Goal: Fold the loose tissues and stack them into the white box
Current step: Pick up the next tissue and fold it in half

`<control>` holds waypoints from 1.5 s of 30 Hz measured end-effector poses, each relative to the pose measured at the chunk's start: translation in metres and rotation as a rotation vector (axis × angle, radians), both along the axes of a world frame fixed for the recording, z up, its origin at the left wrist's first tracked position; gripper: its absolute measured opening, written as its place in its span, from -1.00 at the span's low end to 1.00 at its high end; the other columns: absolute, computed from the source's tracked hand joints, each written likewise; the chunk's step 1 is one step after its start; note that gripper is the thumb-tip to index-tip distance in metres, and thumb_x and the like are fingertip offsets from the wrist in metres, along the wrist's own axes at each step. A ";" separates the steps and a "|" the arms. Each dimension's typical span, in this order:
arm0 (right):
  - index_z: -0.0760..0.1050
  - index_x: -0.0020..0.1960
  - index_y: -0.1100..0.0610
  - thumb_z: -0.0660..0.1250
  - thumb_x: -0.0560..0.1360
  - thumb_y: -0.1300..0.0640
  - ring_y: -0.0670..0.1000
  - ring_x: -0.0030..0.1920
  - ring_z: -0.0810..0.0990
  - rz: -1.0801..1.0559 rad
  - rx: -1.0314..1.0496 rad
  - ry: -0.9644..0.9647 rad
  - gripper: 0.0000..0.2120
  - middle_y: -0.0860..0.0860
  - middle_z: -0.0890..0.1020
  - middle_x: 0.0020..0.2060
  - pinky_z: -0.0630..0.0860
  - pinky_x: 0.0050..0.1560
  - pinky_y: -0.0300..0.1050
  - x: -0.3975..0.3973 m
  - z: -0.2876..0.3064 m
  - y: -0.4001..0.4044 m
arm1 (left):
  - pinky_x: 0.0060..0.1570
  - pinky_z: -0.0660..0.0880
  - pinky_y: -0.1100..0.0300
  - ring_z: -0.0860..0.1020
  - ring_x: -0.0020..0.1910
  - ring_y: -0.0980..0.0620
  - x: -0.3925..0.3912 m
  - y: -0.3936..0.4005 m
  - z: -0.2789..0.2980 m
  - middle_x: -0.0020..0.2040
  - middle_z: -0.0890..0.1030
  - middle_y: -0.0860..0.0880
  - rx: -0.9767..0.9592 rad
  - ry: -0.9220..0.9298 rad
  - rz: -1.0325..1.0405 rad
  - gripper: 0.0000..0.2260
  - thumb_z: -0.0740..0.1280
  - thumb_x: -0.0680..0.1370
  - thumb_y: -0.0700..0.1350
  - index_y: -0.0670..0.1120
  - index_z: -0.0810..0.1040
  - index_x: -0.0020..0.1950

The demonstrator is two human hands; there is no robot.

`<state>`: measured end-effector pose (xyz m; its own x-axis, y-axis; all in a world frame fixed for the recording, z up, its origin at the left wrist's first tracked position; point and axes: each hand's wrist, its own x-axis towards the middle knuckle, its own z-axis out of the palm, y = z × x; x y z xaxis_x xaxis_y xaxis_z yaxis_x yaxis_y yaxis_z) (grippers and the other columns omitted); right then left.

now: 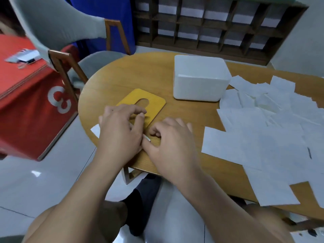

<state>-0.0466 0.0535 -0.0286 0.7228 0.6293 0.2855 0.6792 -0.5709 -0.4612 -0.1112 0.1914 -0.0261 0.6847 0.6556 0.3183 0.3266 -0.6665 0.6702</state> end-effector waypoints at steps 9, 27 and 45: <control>0.43 -0.13 -0.13 0.40 0.66 -0.05 -0.03 0.02 0.45 0.010 0.002 0.084 -0.77 -0.18 0.50 -0.15 0.39 0.21 0.10 -0.006 -0.008 0.013 | 0.18 0.11 0.12 0.36 0.25 0.03 -0.002 0.008 -0.008 0.13 0.64 0.22 -0.039 0.072 -0.041 -0.82 0.31 0.73 -0.02 0.17 0.71 0.15; 0.64 0.09 -0.12 0.49 0.65 0.03 -0.07 -0.30 0.58 -0.189 0.366 0.337 -0.94 -0.01 0.64 -0.28 0.53 -0.18 -0.27 0.073 0.027 -0.124 | 0.14 0.08 0.16 0.28 0.12 0.15 0.045 -0.055 0.013 -0.22 0.57 0.06 -0.040 0.063 -0.252 -0.87 0.36 0.69 0.16 0.24 0.65 0.20; 0.67 0.02 -0.01 0.61 0.54 0.18 -0.12 -0.26 0.59 -0.292 0.284 0.252 -0.83 -0.10 0.61 -0.26 0.61 -0.08 -0.22 0.113 0.002 -0.202 | 0.13 0.17 0.04 0.36 0.08 0.12 0.095 -0.111 -0.011 -0.10 0.61 0.21 0.138 0.067 -0.344 -0.87 0.45 0.66 -0.04 0.15 0.68 -0.06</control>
